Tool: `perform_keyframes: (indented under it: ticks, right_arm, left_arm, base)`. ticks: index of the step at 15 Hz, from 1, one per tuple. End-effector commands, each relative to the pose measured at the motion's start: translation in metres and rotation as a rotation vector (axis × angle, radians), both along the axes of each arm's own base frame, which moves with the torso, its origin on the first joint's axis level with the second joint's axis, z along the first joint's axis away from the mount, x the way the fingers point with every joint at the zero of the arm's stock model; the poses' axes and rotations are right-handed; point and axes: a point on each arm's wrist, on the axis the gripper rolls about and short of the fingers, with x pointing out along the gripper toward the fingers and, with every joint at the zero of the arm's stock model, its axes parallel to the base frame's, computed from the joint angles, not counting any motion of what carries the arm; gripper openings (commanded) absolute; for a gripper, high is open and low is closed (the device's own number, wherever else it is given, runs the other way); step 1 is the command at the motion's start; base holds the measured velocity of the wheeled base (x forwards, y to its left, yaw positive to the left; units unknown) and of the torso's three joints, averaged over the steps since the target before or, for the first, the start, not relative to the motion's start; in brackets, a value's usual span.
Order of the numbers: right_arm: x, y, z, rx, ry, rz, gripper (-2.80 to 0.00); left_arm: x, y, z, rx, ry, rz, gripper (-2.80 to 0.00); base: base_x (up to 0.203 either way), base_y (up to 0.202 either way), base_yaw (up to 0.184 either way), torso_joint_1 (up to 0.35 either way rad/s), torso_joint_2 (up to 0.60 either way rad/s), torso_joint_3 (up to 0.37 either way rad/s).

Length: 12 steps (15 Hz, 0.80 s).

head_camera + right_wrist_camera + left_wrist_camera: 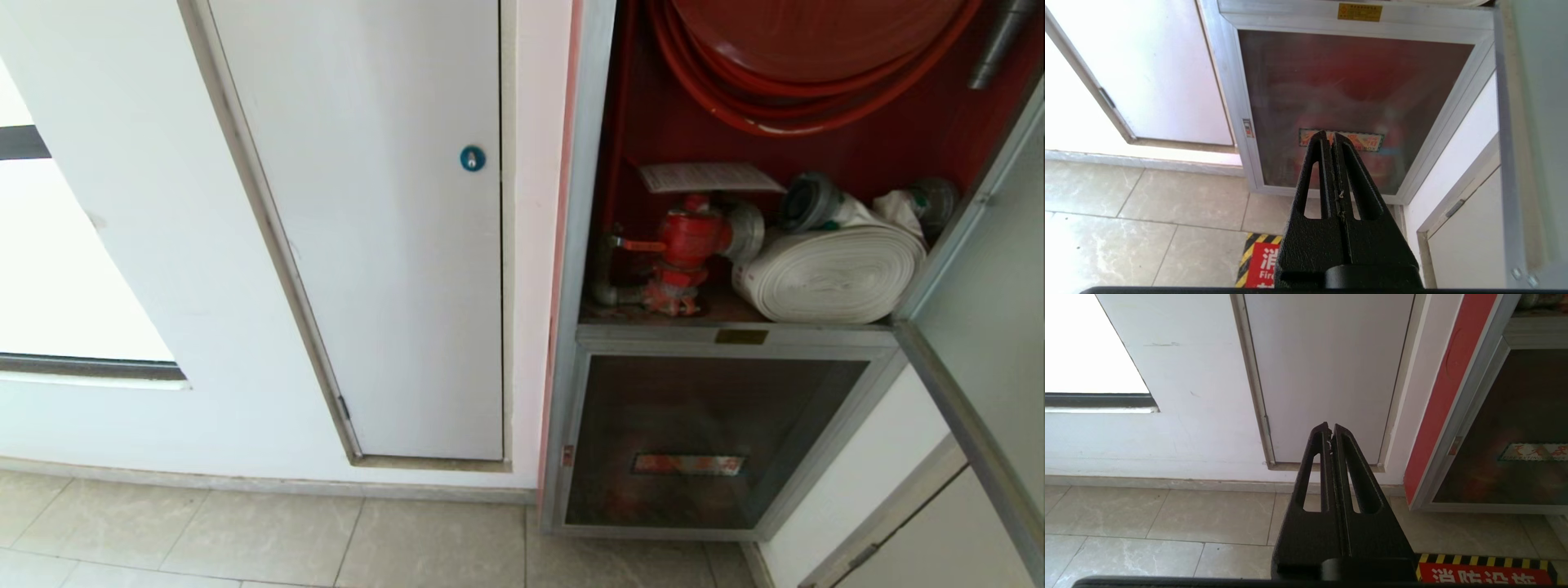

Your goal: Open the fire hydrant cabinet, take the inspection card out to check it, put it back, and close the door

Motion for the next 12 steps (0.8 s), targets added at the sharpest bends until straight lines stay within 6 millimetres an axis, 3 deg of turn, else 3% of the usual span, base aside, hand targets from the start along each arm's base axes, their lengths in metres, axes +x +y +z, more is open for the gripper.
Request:
perform_keyframes:
  ticks: [1, 12]
  right_arm:
    - [0.0001, 0.0000, 0.0001, 0.003, 0.000, 0.000, -2.80]
    - [-0.0010, -0.0007, 0.0036, 0.025, -0.015, -0.035, -2.80]
  left_arm:
    - [0.0011, 0.0000, -0.0038, 0.000, 0.014, 0.001, -2.80]
    - [0.0011, 0.0000, -0.0038, -0.002, 0.013, 0.001, -2.80]
  base:
    - [0.000, 0.000, 0.000, 0.000, 0.00, 0.000]
    - [0.000, 0.000, 0.000, 0.000, 0.00, 0.000]
